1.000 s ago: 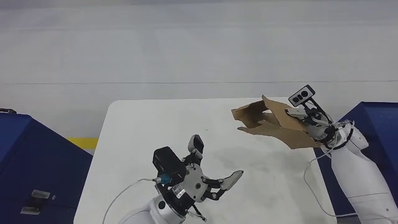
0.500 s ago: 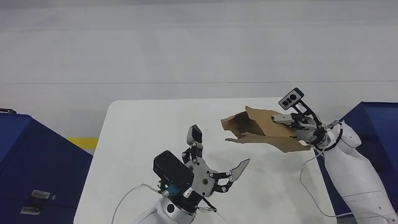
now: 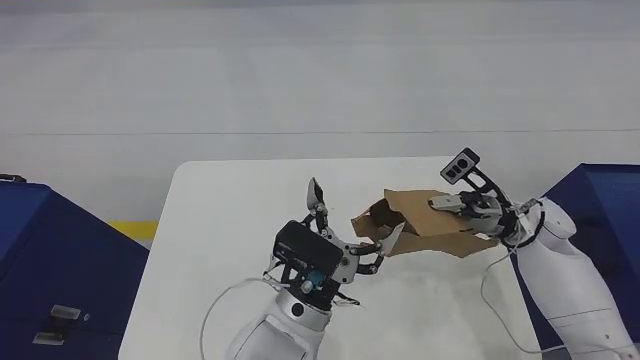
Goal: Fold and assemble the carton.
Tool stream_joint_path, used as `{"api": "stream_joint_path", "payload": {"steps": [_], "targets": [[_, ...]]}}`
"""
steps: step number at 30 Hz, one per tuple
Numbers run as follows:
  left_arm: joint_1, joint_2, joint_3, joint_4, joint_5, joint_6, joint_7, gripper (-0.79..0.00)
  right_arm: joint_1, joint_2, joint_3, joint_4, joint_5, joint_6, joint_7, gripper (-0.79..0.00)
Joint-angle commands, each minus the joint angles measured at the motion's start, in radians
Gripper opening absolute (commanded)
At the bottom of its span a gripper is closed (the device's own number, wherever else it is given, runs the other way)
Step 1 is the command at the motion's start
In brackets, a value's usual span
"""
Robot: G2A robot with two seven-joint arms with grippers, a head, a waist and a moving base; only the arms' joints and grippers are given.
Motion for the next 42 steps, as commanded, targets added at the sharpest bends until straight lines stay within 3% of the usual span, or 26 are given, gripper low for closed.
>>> {"api": "stream_joint_path", "payload": {"steps": [1,14,42], "targets": [[-0.009,-0.006,0.01,0.004,0.003,0.005,-0.009,0.0,0.002,0.0,0.002,-0.002,0.004,0.008,0.008,-0.785],[-0.011,-0.027,0.02,0.011,0.03,0.0,-0.032,0.0,0.004,0.004,0.036,-0.033,0.04,0.084,0.033,-0.785],[0.033,-0.054,0.027,0.045,0.06,-0.058,-0.053,0.0,-0.017,-0.002,0.025,-0.067,0.014,0.072,0.015,-0.785]]}}
